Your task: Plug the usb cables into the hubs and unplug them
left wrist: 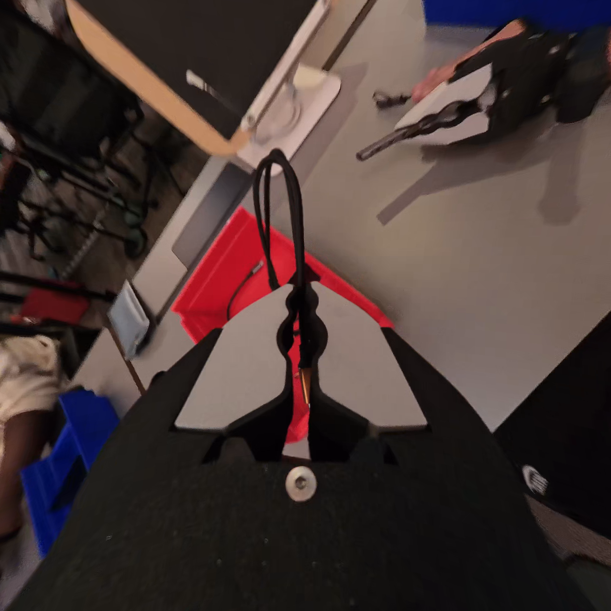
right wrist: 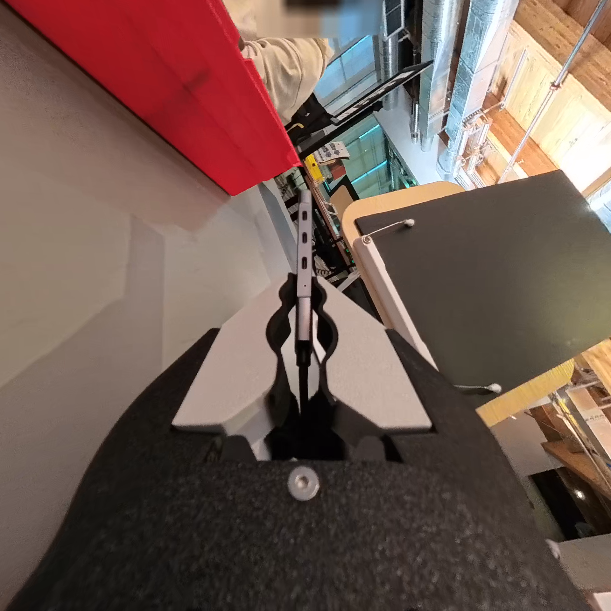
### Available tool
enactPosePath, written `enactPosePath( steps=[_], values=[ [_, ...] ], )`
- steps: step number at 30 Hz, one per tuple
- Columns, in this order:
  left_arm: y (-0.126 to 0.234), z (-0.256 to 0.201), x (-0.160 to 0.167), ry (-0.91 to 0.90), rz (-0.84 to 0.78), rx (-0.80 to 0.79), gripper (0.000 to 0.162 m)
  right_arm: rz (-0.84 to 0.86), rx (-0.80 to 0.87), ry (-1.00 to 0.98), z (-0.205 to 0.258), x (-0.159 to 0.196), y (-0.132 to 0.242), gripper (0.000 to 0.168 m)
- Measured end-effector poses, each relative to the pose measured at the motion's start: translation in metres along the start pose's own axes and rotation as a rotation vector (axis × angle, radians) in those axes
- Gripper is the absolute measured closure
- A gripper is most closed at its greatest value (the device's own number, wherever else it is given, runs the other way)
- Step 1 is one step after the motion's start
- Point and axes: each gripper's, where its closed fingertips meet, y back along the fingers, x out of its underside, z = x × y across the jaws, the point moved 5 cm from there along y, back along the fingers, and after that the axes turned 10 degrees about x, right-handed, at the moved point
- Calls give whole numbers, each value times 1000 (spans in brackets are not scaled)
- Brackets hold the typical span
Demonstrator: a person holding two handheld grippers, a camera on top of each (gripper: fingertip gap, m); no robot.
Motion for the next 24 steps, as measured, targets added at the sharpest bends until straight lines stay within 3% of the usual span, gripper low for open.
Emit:
enactPosePath(
  steps=[3,6,10,14,18,24],
  values=[
    [-28,-45,-5,-158,-12,-31,159,9,32,-68,-9,2,-1,161],
    [-77,-101,10,-342,-16,51,159,31,50,-136,-17,7,-2,161],
    [-133,-161,50,-635,3,180,158,37,46,-165,-19,10,0,161],
    [-157,-174,92,-697,100,270,158,32,33,-126,-14,8,0,161],
    [-137,-167,118,-450,121,309,135,32,20,-111,-11,7,1,161],
    [-106,-161,133,371,17,150,139,33,12,-117,-10,7,-1,161]
  ],
)
